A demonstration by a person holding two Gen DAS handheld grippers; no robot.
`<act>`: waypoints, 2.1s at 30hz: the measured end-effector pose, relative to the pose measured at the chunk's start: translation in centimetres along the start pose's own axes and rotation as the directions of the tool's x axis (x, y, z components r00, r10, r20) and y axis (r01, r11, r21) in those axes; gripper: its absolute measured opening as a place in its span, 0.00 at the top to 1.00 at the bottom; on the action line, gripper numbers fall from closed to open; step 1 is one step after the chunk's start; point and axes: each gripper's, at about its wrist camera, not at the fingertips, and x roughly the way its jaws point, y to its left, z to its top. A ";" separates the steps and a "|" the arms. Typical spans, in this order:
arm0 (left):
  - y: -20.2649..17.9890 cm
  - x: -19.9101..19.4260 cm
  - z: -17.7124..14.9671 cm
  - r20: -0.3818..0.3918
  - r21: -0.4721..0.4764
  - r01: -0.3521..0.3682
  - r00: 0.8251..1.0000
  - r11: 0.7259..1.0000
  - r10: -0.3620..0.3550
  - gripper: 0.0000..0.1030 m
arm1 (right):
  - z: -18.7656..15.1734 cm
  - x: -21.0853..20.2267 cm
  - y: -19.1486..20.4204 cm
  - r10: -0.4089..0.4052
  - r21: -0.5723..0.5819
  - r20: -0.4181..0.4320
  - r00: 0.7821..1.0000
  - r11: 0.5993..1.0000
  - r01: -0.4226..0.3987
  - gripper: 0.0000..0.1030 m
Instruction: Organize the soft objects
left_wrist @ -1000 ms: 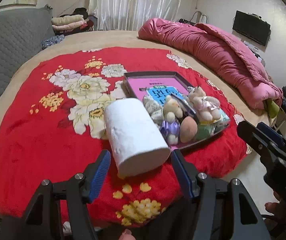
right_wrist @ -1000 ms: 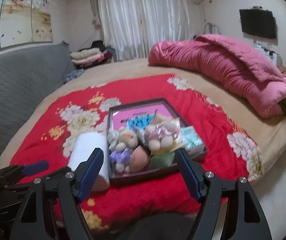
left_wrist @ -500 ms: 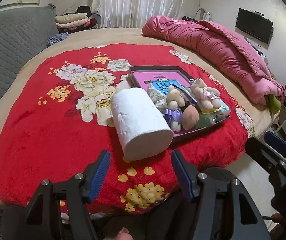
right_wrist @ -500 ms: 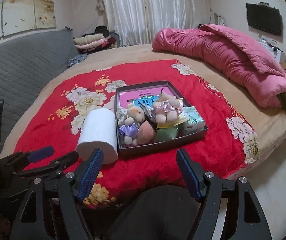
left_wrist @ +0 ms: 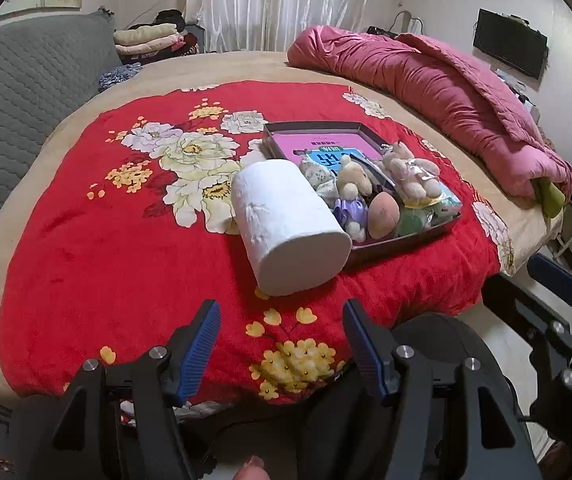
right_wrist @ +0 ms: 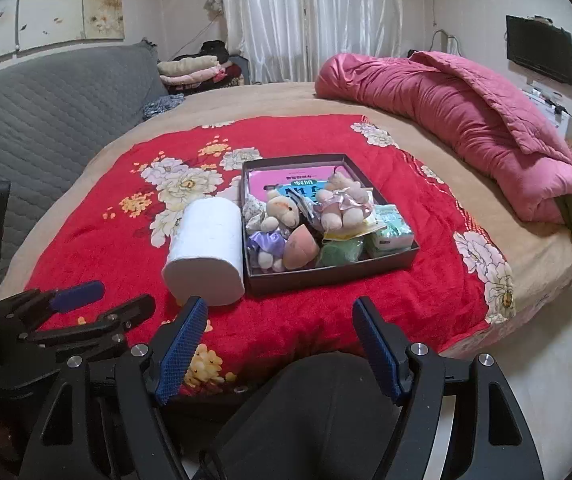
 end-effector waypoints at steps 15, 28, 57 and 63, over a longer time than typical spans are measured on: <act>-0.1 -0.4 -0.3 -0.001 0.006 -0.002 1.000 1.000 0.002 0.39 | 0.0 0.1 0.0 0.010 0.006 -0.013 1.000 1.000 -0.010 0.26; -0.3 0.0 -0.4 -0.012 0.012 -0.020 1.000 1.000 0.020 0.39 | -0.1 0.4 -0.5 0.016 0.028 -0.016 1.000 0.999 -0.016 0.26; -0.7 0.5 -0.7 -0.028 0.036 -0.042 0.999 0.998 0.043 0.39 | -0.1 0.7 -0.7 0.022 0.039 -0.024 0.999 0.999 -0.021 0.26; -0.4 1.5 -0.8 -0.060 0.040 -0.051 0.997 0.998 0.054 0.39 | -0.1 0.8 -0.7 0.024 0.034 -0.022 0.999 0.999 -0.023 0.26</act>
